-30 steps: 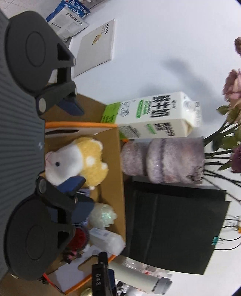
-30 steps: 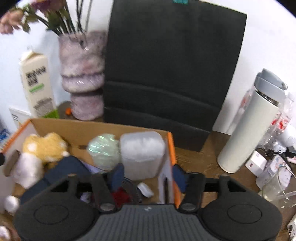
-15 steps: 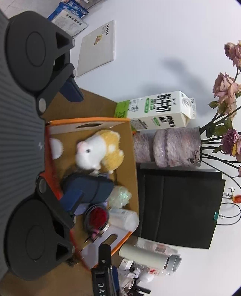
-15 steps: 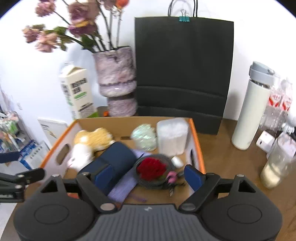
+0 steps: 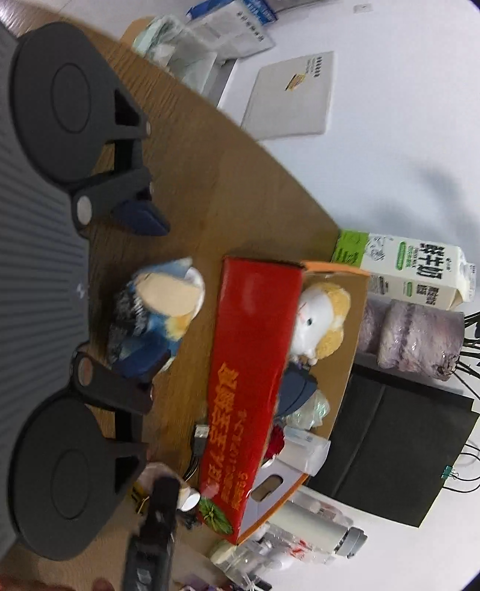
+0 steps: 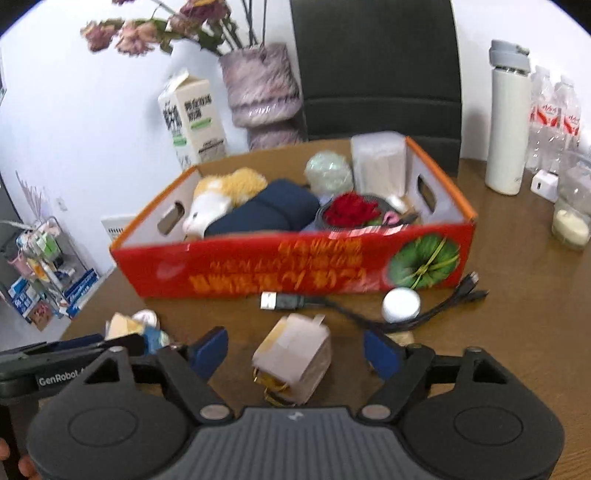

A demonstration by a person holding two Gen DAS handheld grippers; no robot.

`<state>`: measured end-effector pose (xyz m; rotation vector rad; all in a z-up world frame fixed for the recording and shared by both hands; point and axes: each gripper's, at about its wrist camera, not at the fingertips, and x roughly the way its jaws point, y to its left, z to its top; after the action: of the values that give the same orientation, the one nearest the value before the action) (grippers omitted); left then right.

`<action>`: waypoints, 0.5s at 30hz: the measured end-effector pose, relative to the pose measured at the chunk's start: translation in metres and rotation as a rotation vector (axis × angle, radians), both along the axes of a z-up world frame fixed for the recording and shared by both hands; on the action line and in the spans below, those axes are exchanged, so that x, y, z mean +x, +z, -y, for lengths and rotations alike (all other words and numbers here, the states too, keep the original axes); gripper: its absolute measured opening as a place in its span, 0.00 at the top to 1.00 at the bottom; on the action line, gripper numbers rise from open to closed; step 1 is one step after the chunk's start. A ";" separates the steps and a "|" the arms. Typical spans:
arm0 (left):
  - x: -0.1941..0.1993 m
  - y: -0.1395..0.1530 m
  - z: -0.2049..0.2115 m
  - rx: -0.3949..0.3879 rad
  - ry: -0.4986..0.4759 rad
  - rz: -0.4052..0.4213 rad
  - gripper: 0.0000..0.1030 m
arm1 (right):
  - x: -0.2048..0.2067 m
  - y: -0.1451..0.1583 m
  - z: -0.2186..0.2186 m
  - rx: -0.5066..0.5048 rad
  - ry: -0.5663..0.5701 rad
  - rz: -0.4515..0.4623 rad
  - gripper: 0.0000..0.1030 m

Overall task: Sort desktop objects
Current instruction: 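Grasp the blue-white snack bag with the left tool while the right tool grasps the white plug adapter, then carry the bag and adapter over the red box and open both tools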

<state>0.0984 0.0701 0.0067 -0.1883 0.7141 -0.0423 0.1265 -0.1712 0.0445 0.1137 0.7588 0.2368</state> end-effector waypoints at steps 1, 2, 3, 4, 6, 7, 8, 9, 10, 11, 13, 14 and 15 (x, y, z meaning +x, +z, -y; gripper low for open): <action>-0.003 -0.001 0.002 0.006 0.008 0.016 0.48 | 0.000 -0.005 -0.001 -0.002 0.001 -0.008 0.38; -0.004 -0.001 0.003 0.007 0.008 0.021 0.59 | -0.001 -0.009 -0.002 0.000 -0.001 -0.013 0.55; -0.005 -0.001 0.003 0.001 0.004 0.025 0.65 | -0.004 -0.013 -0.002 0.000 -0.002 -0.013 0.58; -0.007 -0.002 0.002 -0.012 0.003 0.025 0.72 | -0.010 -0.015 -0.002 -0.009 -0.003 0.013 0.64; -0.014 -0.003 0.003 -0.024 0.012 0.035 0.80 | -0.022 -0.019 -0.001 -0.036 0.005 0.049 0.67; -0.018 -0.004 0.004 -0.028 0.009 0.042 0.83 | -0.029 -0.020 -0.001 -0.044 0.009 0.063 0.68; -0.024 -0.004 0.004 -0.032 0.010 0.046 0.84 | -0.036 -0.021 -0.001 -0.049 0.014 0.072 0.68; -0.030 -0.003 0.004 -0.039 0.014 0.046 0.85 | -0.042 -0.021 0.000 -0.055 0.019 0.080 0.68; -0.039 -0.002 0.003 -0.048 0.017 0.045 0.86 | -0.050 -0.022 0.000 -0.063 0.029 0.090 0.68; -0.049 0.000 0.005 -0.056 0.017 0.046 0.88 | -0.059 -0.023 0.000 -0.077 0.047 0.104 0.69; -0.071 0.003 0.014 -0.063 -0.021 0.054 0.89 | -0.077 -0.025 0.000 -0.120 0.075 0.127 0.70; -0.082 0.004 0.020 -0.058 -0.042 0.058 0.89 | -0.085 -0.024 0.001 -0.127 0.083 0.129 0.70; -0.093 0.004 0.027 -0.053 -0.063 0.058 0.89 | -0.092 -0.023 0.002 -0.124 0.087 0.129 0.70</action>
<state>0.0053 0.0430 0.0104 -0.2143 0.6616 -0.1262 0.0346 -0.1735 0.0212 -0.0515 0.6492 0.2765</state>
